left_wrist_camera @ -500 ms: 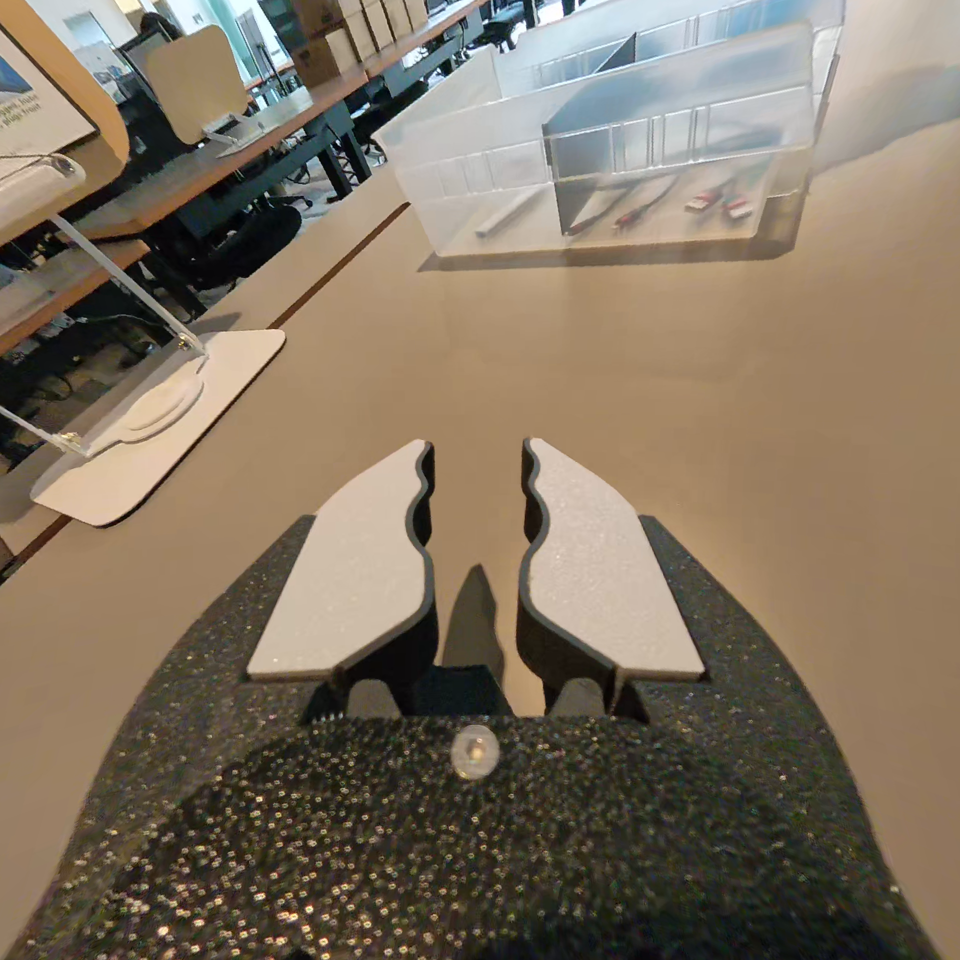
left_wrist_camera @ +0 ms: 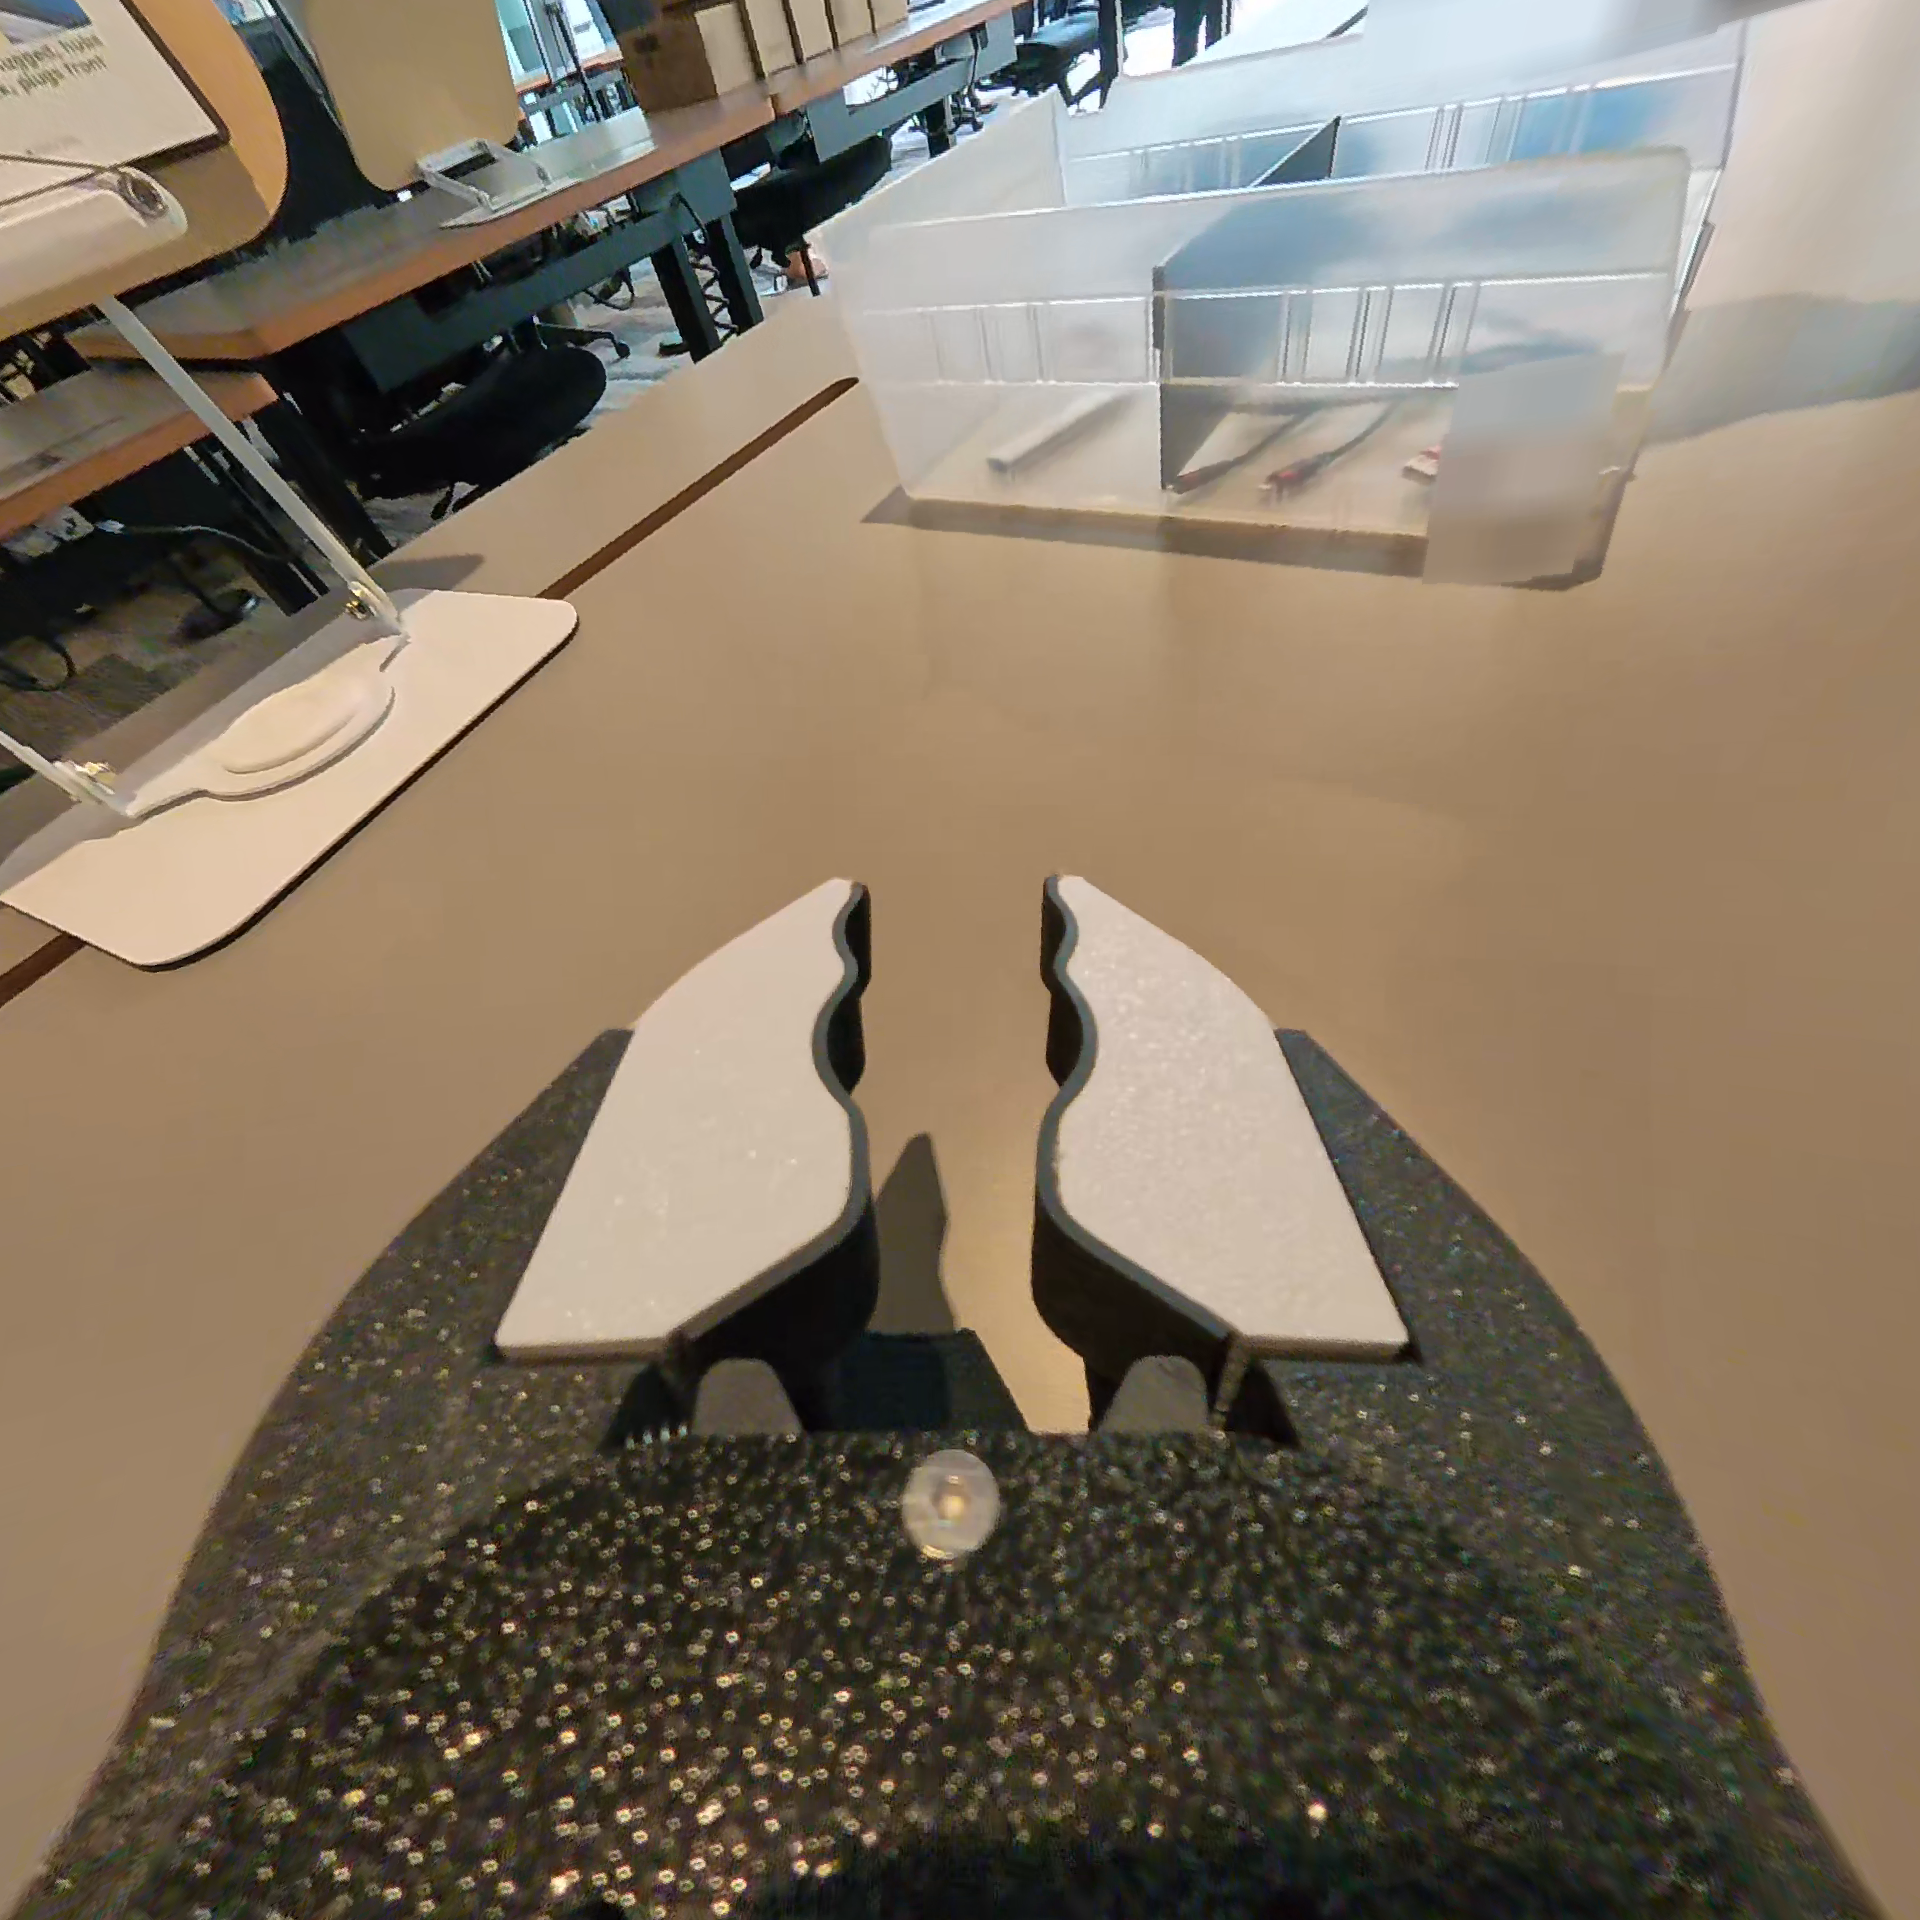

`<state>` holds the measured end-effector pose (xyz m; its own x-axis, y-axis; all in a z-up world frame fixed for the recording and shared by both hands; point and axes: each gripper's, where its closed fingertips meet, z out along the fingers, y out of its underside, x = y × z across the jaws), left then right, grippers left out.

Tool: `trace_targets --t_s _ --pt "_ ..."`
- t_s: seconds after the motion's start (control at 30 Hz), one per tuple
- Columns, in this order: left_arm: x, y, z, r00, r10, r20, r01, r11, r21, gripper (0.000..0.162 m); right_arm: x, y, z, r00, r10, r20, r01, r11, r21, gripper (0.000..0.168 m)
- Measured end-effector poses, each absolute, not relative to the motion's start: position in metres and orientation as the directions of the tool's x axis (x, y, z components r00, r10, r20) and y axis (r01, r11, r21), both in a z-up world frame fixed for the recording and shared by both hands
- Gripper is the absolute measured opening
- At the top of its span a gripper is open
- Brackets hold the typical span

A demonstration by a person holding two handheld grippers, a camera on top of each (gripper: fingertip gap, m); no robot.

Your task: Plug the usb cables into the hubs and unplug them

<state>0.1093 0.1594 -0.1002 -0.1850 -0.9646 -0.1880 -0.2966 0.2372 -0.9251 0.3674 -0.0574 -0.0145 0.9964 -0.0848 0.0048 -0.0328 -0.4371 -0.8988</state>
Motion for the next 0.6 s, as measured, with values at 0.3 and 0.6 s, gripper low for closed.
trace_targets --t_s 0.3,0.6 --pt "0.109 0.155 -0.102 -0.2 -0.963 -0.182 -0.32 0.24 -0.917 0.031 0.41 0.014 -0.053 0.92 0.24 0.311 0.365 -0.814 -0.452 0.033" --pt "0.111 0.15 -0.111 -0.235 -0.954 -0.186 -0.359 0.263 -0.896 0.03 0.429 0.047 -0.128 0.855 0.485 0.184 0.512 -0.844 -0.16 0.041"
